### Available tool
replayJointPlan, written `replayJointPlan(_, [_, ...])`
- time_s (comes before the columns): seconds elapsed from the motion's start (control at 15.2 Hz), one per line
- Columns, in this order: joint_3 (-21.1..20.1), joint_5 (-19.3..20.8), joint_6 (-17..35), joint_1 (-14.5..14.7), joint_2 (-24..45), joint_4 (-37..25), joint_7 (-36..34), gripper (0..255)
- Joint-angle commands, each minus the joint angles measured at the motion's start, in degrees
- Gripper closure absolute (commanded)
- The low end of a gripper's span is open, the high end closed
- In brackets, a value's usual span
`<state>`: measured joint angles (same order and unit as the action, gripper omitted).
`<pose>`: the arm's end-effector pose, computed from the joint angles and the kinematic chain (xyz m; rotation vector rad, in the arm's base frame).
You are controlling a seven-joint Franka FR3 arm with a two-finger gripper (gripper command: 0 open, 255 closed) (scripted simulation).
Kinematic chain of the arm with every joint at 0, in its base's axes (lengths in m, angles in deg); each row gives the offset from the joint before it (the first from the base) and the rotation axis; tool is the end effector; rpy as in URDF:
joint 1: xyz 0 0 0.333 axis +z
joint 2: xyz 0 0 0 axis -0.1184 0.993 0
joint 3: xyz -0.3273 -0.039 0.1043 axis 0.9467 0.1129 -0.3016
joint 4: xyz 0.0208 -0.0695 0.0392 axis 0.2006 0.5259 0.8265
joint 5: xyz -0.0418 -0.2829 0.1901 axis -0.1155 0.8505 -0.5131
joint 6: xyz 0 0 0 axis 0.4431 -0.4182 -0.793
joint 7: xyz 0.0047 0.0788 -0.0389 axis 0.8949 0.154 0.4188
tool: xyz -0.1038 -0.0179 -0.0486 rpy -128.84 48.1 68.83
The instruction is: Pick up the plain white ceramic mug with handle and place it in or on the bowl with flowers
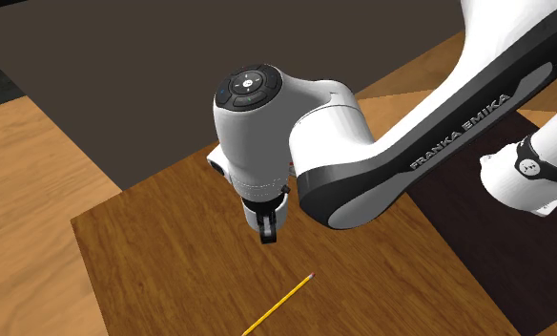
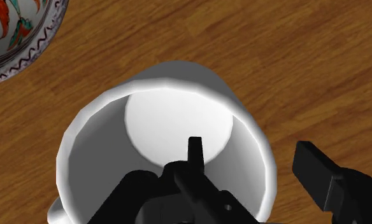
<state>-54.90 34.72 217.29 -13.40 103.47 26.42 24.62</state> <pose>0.6025 -0.1200 0.2711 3.1092 -0.4074 -0.0300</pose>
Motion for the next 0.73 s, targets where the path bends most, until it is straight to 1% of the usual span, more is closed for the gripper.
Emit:
replayJointPlan(0.0, [0.00, 0.00, 0.00, 0.00, 0.00, 0.00, 0.00, 255])
replayJointPlan(0.53, [0.00, 0.00, 0.01, 0.00, 0.01, 0.00, 0.00, 255])
replayJointPlan(0.66, [0.10, 0.13, -1.08, 0.07, -1.12, 0.03, -0.08, 255])
